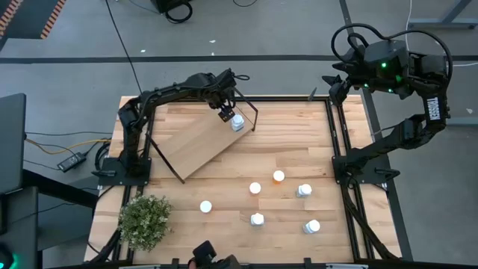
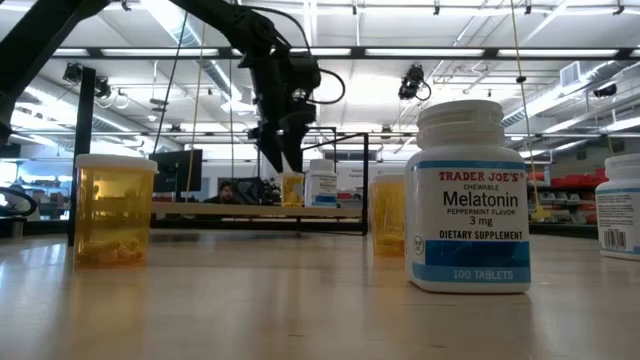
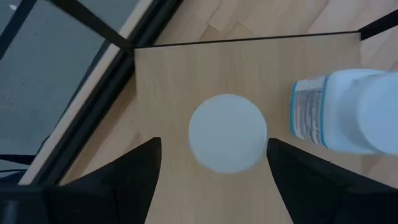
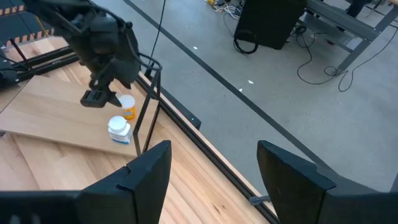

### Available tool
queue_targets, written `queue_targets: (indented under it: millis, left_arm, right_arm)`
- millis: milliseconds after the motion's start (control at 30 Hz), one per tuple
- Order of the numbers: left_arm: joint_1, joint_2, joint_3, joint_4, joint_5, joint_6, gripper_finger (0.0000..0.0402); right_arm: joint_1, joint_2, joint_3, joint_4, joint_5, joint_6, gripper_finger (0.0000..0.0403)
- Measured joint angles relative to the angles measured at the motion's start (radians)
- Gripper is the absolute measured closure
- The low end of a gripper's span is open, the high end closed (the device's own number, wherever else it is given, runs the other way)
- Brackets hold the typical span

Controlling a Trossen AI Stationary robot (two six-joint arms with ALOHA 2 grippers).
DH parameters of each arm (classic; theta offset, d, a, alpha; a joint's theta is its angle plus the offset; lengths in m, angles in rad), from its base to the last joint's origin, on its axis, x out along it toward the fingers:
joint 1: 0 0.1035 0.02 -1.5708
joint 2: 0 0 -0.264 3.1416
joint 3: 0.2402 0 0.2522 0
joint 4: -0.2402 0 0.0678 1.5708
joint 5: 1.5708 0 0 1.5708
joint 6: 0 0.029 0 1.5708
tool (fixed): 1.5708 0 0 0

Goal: Pick and place medicine bottles onto shelf by color
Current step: Put the orange pill bottle on the shelf

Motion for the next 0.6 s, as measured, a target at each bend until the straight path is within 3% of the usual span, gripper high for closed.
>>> queue_targets:
  millis: [333,600]
  left_arm:
    - [-0.034,-0.111,0.000,-0.090,0.000,-0.060,0.0068]
    - [-0.117,-0.205,0.000,-0.102,0.000,-0.185,0.0071]
  right_arm:
    - [0.000,0.000,0.000,0.000,0.000,0.000,0.0158]
    - [0.000,0.000,0.000,0.000,-0.001,0.008,0.0158]
